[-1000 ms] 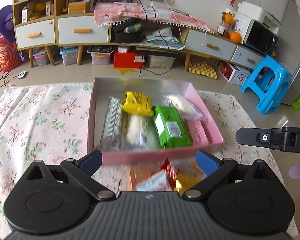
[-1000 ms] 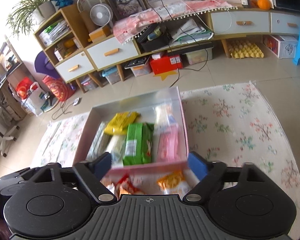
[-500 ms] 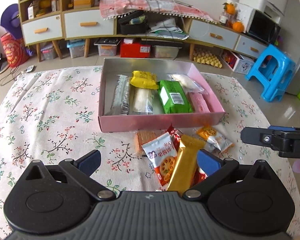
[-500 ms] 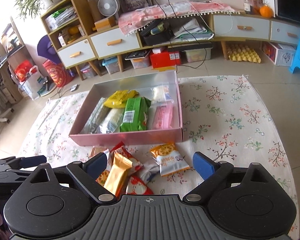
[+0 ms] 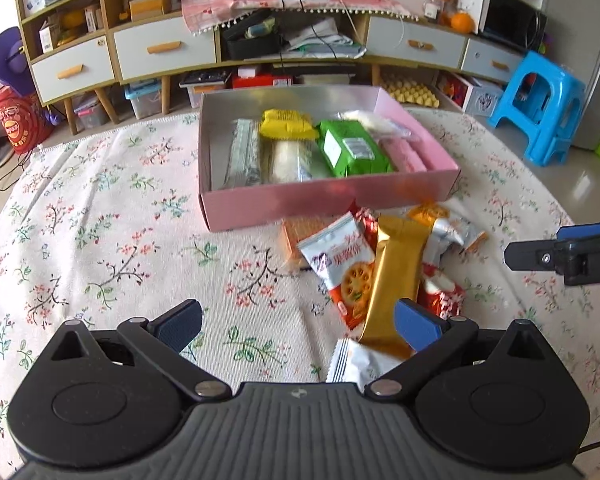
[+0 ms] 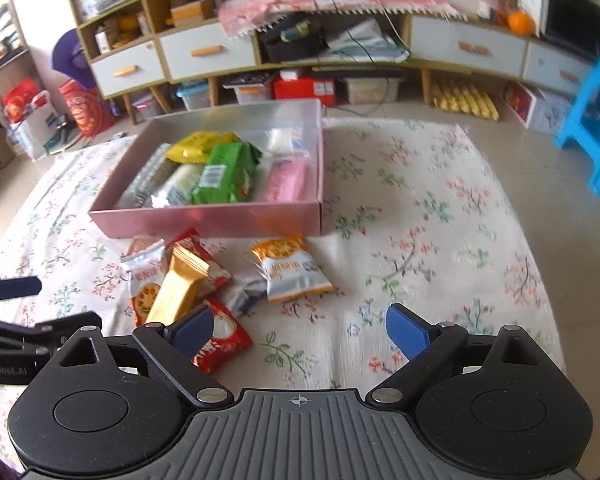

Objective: Organize snacks
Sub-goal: 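Move both tools back from the box to the remaining snacks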

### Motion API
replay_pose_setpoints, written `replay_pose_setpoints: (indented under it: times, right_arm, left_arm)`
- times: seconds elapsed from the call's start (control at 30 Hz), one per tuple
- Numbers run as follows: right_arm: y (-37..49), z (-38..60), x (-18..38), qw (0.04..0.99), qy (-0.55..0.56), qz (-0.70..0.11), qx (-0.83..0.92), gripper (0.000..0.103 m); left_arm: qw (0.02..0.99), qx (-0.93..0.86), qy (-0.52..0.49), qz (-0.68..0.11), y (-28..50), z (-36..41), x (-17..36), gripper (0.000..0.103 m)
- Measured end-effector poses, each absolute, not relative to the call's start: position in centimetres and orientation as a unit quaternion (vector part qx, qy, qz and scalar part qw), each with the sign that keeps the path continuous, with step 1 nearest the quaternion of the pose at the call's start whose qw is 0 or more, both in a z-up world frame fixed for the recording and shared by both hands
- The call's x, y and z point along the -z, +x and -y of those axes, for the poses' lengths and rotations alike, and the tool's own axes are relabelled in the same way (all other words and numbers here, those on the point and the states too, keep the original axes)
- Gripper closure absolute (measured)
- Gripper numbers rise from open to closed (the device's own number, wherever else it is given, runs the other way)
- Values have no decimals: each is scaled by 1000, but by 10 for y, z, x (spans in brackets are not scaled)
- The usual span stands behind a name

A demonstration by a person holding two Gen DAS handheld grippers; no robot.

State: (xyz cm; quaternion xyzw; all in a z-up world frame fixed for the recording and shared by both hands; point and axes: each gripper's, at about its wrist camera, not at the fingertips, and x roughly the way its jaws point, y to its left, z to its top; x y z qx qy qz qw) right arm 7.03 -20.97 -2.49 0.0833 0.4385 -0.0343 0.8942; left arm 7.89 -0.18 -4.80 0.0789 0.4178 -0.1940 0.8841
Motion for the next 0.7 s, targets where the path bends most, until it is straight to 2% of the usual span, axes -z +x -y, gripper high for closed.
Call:
replay_pose_setpoints:
  times: [0.07, 0.33, 0.53, 0.7]
  right_arm:
    - [73, 210, 29, 889, 95, -447, 32, 8]
    - [80, 206, 43, 862, 146, -485, 9, 8]
    - [88, 205, 58, 831, 211, -514, -10, 8]
    - [95, 195, 67, 826, 211, -523, -7, 8]
  left_arm:
    - [879, 200, 89, -424, 79, 5, 52, 2]
    - [837, 243, 101, -480, 78, 18, 69, 18]
    - [820, 269, 123, -490, 70, 24, 74, 16]
    - [813, 278, 140, -493, 65, 27, 76, 12]
